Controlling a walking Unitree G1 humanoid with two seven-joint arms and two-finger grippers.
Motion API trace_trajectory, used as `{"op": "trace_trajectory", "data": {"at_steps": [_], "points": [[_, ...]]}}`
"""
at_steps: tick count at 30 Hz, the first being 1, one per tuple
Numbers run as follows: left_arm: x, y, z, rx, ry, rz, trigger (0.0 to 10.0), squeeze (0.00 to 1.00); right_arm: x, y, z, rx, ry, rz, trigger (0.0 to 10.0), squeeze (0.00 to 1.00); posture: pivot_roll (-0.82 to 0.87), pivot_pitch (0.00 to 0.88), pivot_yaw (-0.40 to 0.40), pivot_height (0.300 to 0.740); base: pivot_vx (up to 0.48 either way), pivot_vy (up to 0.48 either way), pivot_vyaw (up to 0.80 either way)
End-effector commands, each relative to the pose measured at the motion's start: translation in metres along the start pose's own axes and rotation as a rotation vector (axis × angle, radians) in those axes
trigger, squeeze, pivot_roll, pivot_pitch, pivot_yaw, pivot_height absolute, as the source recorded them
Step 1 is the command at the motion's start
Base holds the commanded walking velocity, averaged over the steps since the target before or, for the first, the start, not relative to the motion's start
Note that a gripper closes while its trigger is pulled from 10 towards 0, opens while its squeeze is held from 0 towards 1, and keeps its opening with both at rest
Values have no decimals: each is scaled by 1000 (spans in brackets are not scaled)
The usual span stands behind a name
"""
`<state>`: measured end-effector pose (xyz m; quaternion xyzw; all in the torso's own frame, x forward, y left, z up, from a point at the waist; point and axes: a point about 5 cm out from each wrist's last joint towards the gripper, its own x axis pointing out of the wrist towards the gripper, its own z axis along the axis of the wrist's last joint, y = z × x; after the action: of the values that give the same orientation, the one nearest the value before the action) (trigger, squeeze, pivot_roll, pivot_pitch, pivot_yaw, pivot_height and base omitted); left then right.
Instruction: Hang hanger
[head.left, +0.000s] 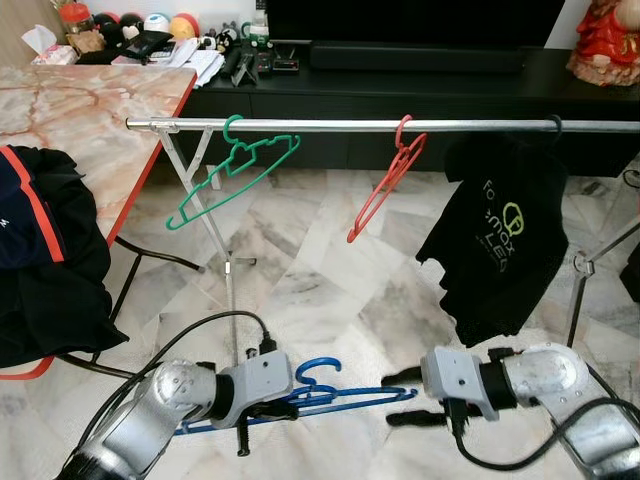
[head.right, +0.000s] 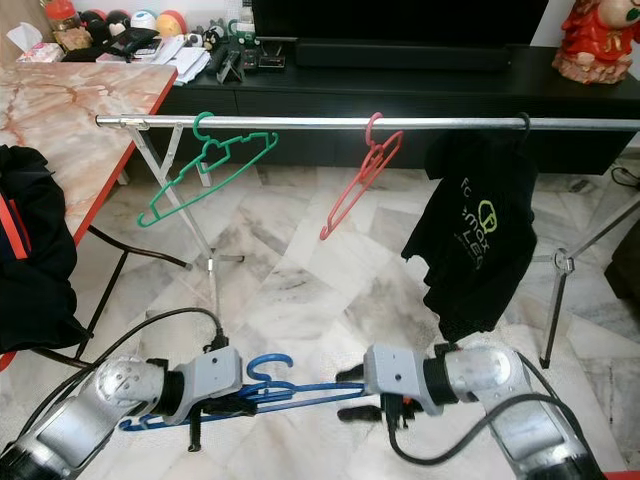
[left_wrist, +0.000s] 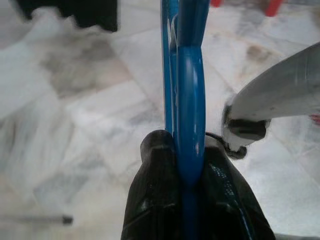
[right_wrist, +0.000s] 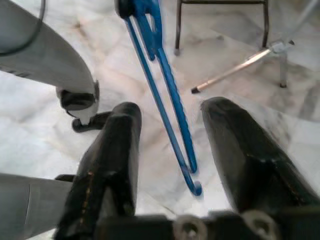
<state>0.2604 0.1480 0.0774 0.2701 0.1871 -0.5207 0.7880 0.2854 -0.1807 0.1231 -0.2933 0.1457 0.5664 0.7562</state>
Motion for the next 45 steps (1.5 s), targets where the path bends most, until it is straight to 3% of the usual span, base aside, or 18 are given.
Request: {"op": "trace_trajectory", "data": {"at_steps": [1, 2, 3, 4, 5, 8, 9, 12, 13, 14, 15, 16, 18, 20, 22, 31, 45], "points": [[-4, 0, -15, -64, -7, 124, 0, 0, -2, -22, -18, 119, 10, -294, 10000, 0, -28, 138, -31, 740, 0, 0, 0], [-5, -1, -18, -96, -16, 168, 1137, 0, -2, -27, -26, 181, 8, -392, 10000, 0, -28, 135, -32, 740, 0, 0, 0], [-5, -2, -20, -121, -23, 212, 4824, 0, -3, -31, -34, 236, 4, -477, 10000, 0, -26, 135, -32, 740, 0, 0, 0], [-5, -4, -23, -162, -27, 268, 10000, 0, -3, -32, -45, 340, -11, -573, 10000, 0, -22, 131, -37, 740, 0, 0, 0], [-4, -9, -26, -215, -39, 272, 10000, 0, 0, -29, -57, 450, -19, -659, 10000, 0, -22, 131, -37, 740, 0, 0, 0], [-4, -17, -29, -277, -63, 280, 10000, 0, 8, -18, -75, 613, -21, -759, 10000, 0, -24, 125, -38, 740, 0, 0, 0], [-4, -21, -29, -362, -119, 323, 10000, 0, 22, 2, -94, 812, -22, -823, 10000, 0, -18, 122, -37, 740, 0, 0, 0], [-6, -22, -30, -426, -168, 397, 10000, 0, 36, 25, -110, 977, -8, -882, 10000, 0, -19, 116, -34, 740, 0, 0, 0], [-7, -18, -30, -479, -210, 482, 10000, 0, 45, 45, -123, 1061, 56, -909, 10000, 0, -18, 110, -33, 740, 0, 0, 0], [-7, -18, -30, -479, -210, 482, 10000, 0, 45, 45, -123, 1061, 56, -909, 10000, 0, -18, 110, -33, 740, 0, 0, 0], [-7, -17, -30, -533, -251, 554, 10000, 0, 56, 74, -136, 1155, 155, -909, 10000, 0, -14, 104, -34, 740, 0, 0, 0], [-7, -17, -30, -533, -251, 554, 10000, 0, 56, 74, -136, 1155, 155, -909, 10000, 0, -14, 104, -34, 740, 0, 0, 0], [-5, -18, -31, -616, -276, 626, 10000, 0, 68, 116, -148, 1249, 290, -867, 10000, 0, -1, 96, -36, 740, 0, 0, 0], [-4, -18, -33, -644, -277, 660, 10000, 0, 69, 137, -156, 1329, 365, -886, 10000, 0, 2, 96, -35, 740, 0, 0, 0], [-7, -17, -37, -687, -271, 740, 10000, 0, 71, 159, -160, 1347, 447, -881, 10000, 0, 12, 88, -36, 740, 0, -221, 0], [-12, -20, -43, -710, -255, 785, 10000, 0, 72, 162, -160, 1395, 421, -936, 10000, 0, 7, 70, -29, 740, 0, -445, 0], [-18, -27, -50, -705, -223, 821, 10000, 0, 72, 158, -159, 1361, 423, -941, 10000, 0, 15, 53, -39, 740, 0, -458, 0]]}}
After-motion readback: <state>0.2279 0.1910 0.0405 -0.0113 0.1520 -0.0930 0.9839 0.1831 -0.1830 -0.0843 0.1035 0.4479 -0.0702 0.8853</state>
